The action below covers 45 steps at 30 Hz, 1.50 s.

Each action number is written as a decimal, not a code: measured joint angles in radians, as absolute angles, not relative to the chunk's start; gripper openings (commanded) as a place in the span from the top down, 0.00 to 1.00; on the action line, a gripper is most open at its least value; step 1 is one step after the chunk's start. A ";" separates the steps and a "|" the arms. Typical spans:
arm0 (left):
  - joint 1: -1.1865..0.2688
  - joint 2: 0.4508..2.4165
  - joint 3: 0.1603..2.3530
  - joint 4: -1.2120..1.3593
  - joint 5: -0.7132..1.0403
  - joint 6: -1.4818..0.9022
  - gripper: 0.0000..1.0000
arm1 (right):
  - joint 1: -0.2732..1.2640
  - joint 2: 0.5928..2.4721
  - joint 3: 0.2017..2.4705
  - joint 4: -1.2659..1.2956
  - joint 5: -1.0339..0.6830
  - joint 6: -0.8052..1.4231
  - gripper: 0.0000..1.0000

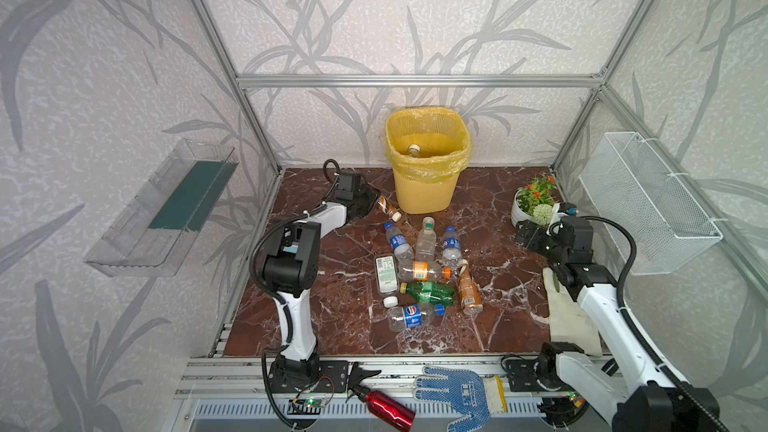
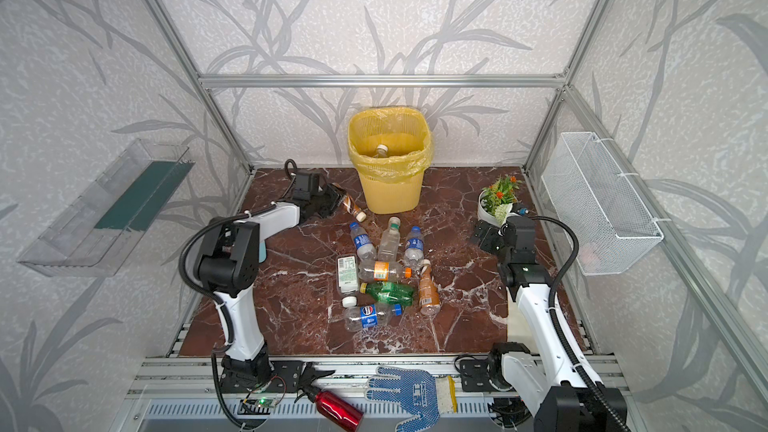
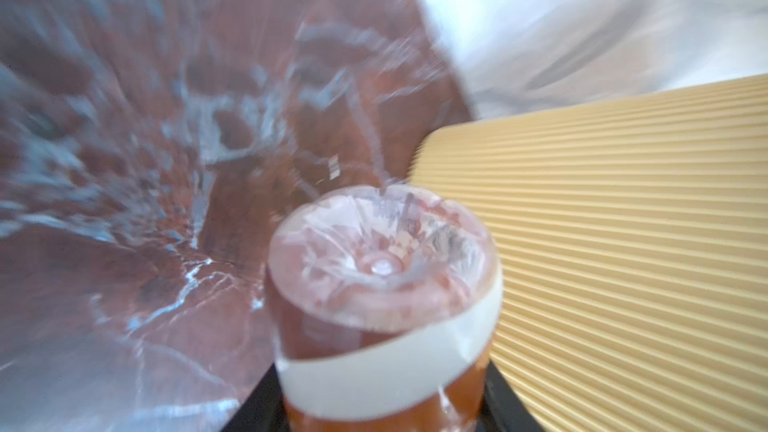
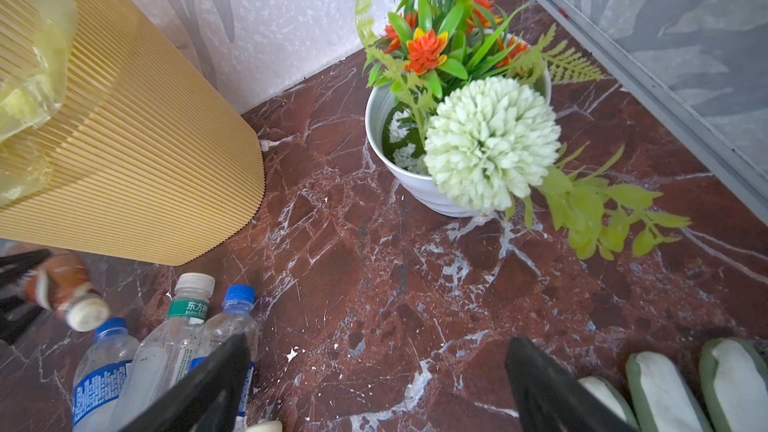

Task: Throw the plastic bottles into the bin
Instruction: 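Carry the Nescafe bottle over the yellow bin and open the left gripper, then lower the right gripper and grasp the brown latte bottle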

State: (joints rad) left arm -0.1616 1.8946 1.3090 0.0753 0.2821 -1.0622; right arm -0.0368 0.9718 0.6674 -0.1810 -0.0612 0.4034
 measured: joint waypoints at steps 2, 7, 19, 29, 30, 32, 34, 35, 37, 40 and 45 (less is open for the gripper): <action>-0.133 1.756 1.292 0.089 0.254 -1.031 0.59 | -0.037 0.972 0.668 -0.185 -0.061 0.402 0.03; -0.090 1.395 1.232 0.219 0.115 -0.929 0.59 | -0.038 0.972 0.669 -0.184 -0.062 0.404 0.03; -0.252 1.740 1.917 0.132 0.156 -0.716 0.10 | -0.038 0.964 0.683 -0.152 -0.110 0.453 0.05; -0.452 1.644 1.692 0.106 0.106 -0.485 0.01 | -0.038 0.947 0.716 -0.164 -0.141 0.443 0.06; -0.453 1.591 1.662 0.127 0.098 -0.460 0.01 | -0.038 0.948 0.716 -0.164 -0.145 0.440 0.07; -0.445 1.491 1.608 0.175 0.067 -0.421 0.01 | -0.034 0.956 0.716 -0.171 -0.154 0.436 0.08; -0.436 1.389 1.543 0.223 0.025 -0.391 0.01 | -0.017 0.970 0.717 -0.194 -0.150 0.428 0.08; -0.431 1.354 1.514 0.236 0.008 -0.384 0.01 | -0.001 0.978 0.718 -0.210 -0.144 0.421 0.08; -0.416 1.305 1.450 0.249 -0.020 -0.376 0.01 | 0.050 0.996 0.726 -0.257 -0.131 0.404 0.08; -0.392 1.277 1.358 0.238 -0.048 -0.378 0.01 | 0.146 1.035 0.757 -0.342 -0.103 0.380 0.08; -0.339 1.290 1.163 0.147 -0.059 -0.414 0.01 | 0.321 1.104 0.798 -0.464 -0.043 0.354 0.08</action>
State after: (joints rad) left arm -0.3393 1.2900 1.1633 0.1474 -0.0589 -0.4145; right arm 0.3214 1.1038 0.7982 -0.4641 -0.0425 0.3542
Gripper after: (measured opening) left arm 0.992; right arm 0.922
